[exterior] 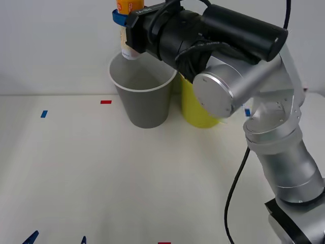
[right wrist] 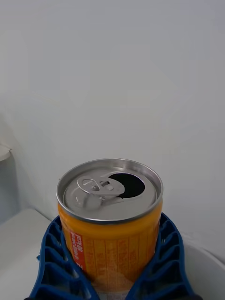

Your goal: Put cans in the gray bin and PET bottles in the light green bin.

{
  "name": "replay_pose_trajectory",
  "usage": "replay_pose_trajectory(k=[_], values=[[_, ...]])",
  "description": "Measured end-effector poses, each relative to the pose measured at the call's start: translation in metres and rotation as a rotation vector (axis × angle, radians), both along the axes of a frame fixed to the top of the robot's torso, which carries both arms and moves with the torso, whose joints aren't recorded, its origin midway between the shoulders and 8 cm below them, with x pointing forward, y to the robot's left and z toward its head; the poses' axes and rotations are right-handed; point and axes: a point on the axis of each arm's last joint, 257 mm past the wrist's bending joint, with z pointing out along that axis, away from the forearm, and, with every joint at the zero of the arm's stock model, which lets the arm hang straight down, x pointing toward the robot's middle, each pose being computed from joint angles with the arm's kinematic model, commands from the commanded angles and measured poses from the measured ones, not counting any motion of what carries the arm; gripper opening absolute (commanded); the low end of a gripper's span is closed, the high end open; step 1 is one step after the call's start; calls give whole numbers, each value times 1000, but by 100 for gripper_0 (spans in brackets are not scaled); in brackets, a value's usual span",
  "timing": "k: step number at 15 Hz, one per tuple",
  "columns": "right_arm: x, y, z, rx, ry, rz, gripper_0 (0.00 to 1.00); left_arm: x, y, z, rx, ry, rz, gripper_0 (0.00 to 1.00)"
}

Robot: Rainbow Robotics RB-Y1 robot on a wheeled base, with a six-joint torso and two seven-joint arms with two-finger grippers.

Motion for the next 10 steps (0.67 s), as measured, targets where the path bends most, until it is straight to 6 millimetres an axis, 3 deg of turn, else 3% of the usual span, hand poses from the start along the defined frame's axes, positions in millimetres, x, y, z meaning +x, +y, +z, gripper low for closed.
replay_pose_trajectory(k=[5,10], values=[[43,9,-3,14,-32,-21,0,0,0,0,0,0,0,100],[66,2,-21,-30,-19,-59,0,0,0,0,0,0,0,100]])
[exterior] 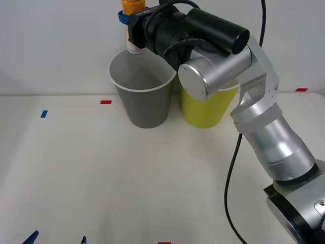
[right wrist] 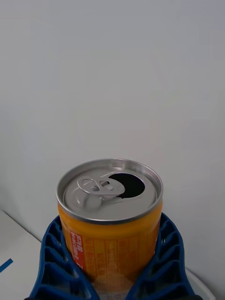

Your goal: Put cans in the gray bin and PET bottles in the light green bin.

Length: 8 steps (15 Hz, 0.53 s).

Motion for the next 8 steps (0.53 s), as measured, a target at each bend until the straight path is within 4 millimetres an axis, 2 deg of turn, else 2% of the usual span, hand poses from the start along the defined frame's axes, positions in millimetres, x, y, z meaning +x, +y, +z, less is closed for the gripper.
replay_pose_trajectory(k=[5,6,7,8], values=[[15,0,-10,7,3,-12,0,0,0,0,0,0,0,100],[15,0,-10,7,2,-11,27,0,0,0,0,0,0,100],[15,0,-9,6,-1,-13,63,0,0,0,0,0,0,100],[15,0,-9,5,-4,-14,80,0,0,0,0,0,0,100]])
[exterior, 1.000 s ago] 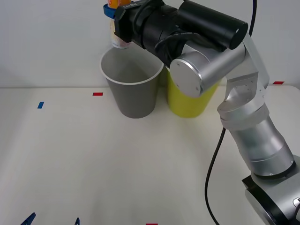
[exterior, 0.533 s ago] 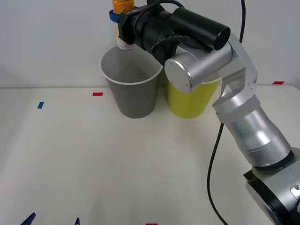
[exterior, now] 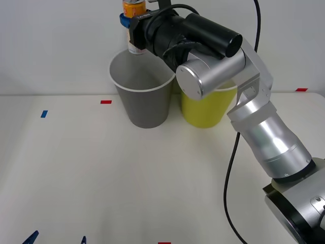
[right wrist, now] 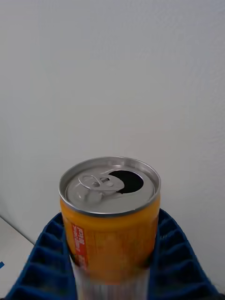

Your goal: Put cans in the gray bin and PET bottles in the light green bin.

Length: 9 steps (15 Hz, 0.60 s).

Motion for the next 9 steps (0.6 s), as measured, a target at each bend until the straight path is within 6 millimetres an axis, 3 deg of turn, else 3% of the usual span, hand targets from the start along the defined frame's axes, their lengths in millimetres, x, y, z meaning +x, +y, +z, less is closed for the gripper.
replay_pose_trajectory(k=[5,9], values=[[-5,9,11,-2,-55,-13,83,0,0,0,0,0,0,100],[-30,-1,29,38,-112,-4,83,0,0,0,0,0,0,100]])
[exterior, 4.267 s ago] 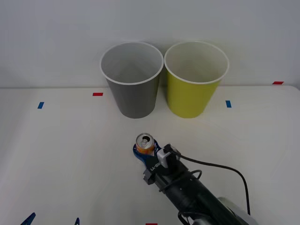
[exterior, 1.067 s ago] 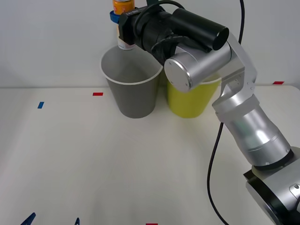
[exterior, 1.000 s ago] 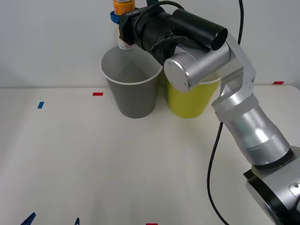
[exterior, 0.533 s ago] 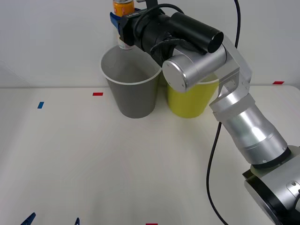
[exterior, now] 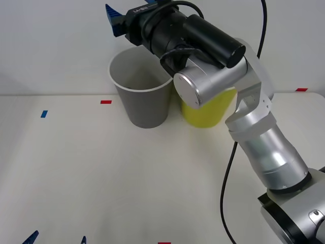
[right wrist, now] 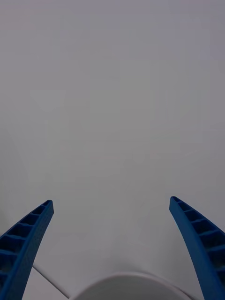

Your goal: Put cans in the gray bin and PET bottles in the light green bin.

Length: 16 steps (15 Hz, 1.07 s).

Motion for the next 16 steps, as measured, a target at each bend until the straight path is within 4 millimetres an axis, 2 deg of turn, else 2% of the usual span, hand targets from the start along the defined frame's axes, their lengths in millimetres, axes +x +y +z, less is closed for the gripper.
replay_pose_trajectory(k=[1,5,12,14,16], values=[[-11,-7,-1,10,-10,7,84,0,0,0,0,0,0,100],[-50,-46,-26,48,19,38,83,0,0,0,0,0,0,100],[-125,-144,-80,37,74,-55,83,0,0,0,0,0,0,100],[-140,-172,-93,25,99,-103,83,0,0,0,0,0,0,100],[-148,-192,-103,20,120,-149,84,0,0,0,0,0,0,100]])
